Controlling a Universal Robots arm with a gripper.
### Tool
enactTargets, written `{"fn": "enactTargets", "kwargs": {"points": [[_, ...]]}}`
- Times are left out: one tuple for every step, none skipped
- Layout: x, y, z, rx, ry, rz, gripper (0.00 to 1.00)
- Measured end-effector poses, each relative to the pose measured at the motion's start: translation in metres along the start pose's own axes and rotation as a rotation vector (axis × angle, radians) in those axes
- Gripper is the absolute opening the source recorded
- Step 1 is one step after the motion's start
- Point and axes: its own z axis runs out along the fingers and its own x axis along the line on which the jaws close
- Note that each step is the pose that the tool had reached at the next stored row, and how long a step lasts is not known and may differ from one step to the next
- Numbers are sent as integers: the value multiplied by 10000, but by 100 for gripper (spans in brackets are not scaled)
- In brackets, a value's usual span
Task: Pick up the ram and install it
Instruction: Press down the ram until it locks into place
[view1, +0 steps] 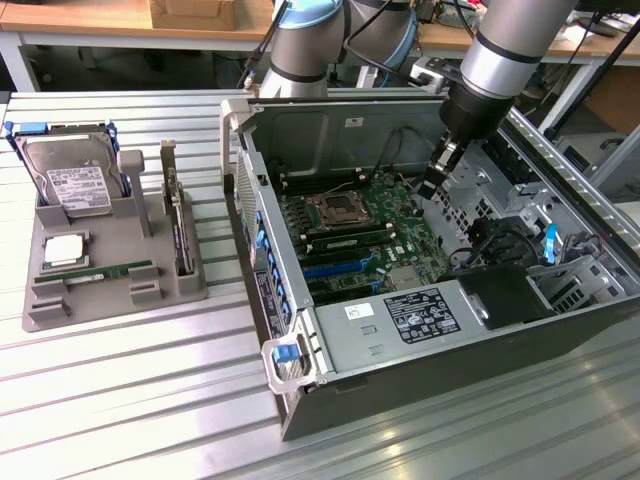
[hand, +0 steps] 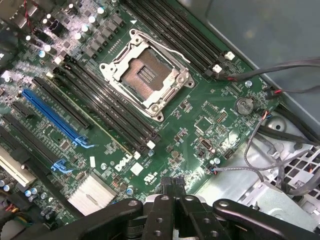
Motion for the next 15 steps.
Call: {"fn": "enactTargets", "kwargs": {"points": [[0,0,1,-7,-1,213,11],[0,0,1,-11,-2,355,11],[0,0,2,-17,-3,536,11],[0,0,2,-19,-4,635,11],[0,0,3,-23,-5,754,11],[0,0,3,-27,-6,891,11],[0,0,4,-30,-7,984,11],[0,0,4,-33,-7,1091,11],[0,0,4,-36,-7,1198,11],[0,0,5,-40,-8,1326,11],[0,0,5,-44,-9,1443,11],[0,0,5,-45,-9,1495,11],[0,0,6,-49,-10,1626,11],[0,0,6,-53,-11,1773,11],[0,0,7,-58,-12,1925,11]]}}
